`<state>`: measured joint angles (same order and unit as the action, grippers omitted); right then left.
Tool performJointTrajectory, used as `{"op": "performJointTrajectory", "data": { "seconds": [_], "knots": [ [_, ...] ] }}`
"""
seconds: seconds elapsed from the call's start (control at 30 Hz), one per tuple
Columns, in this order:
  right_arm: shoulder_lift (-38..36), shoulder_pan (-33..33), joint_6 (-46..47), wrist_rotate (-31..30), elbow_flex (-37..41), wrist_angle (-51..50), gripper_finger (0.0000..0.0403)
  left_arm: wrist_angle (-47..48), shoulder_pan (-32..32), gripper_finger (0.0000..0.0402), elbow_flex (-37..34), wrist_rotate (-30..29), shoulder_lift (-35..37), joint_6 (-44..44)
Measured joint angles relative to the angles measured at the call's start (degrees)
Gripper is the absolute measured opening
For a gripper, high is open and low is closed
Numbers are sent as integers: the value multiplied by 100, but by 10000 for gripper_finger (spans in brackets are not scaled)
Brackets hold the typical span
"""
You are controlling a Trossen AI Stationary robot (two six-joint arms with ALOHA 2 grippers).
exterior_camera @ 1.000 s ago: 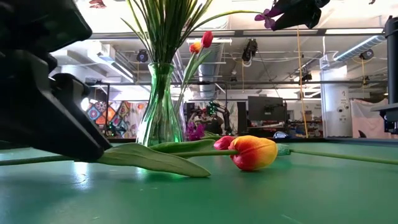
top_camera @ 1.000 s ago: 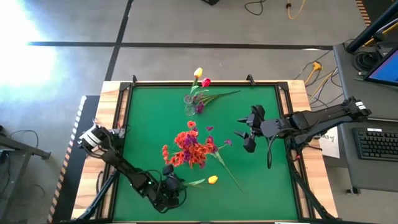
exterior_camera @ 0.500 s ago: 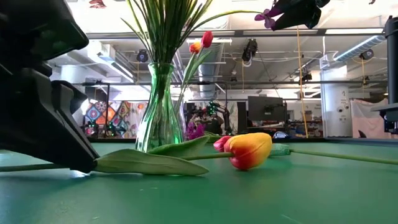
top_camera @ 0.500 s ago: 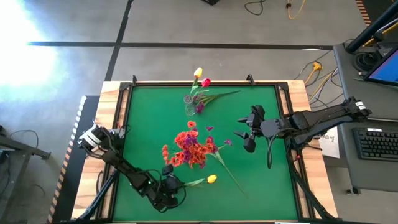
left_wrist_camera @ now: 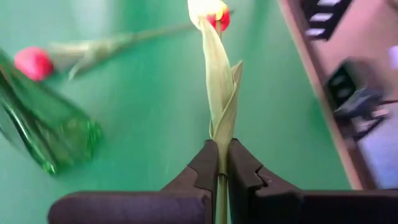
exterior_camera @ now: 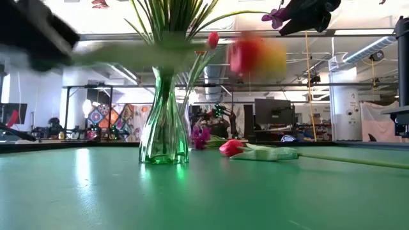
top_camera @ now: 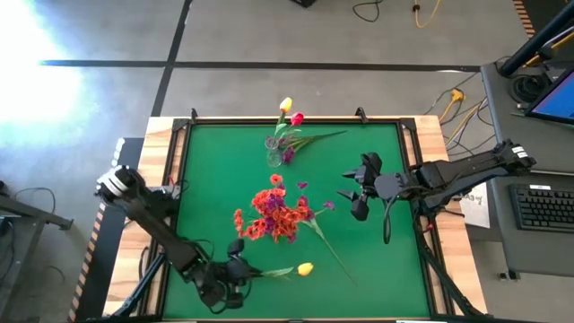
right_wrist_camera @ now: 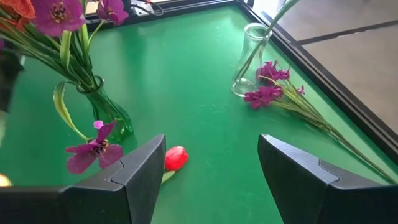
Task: Sort flowers into vase by color
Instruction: Put the yellow tulip into the transparent vase
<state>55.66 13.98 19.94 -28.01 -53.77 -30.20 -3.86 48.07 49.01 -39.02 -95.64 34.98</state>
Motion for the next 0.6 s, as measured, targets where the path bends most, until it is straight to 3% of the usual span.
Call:
{"op": "performJointTrajectory", "data": {
  "seconds": [0.27, 0.6],
  "knots": [
    [0, 0, 2, -1, 4, 45, 247, -969, 13, 0, 0, 670, 1640, -1820],
    [0, 0, -5, -2, 4, 49, 247, -1896, 26, 0, 2, 802, 3122, -4045]
  ]
}}
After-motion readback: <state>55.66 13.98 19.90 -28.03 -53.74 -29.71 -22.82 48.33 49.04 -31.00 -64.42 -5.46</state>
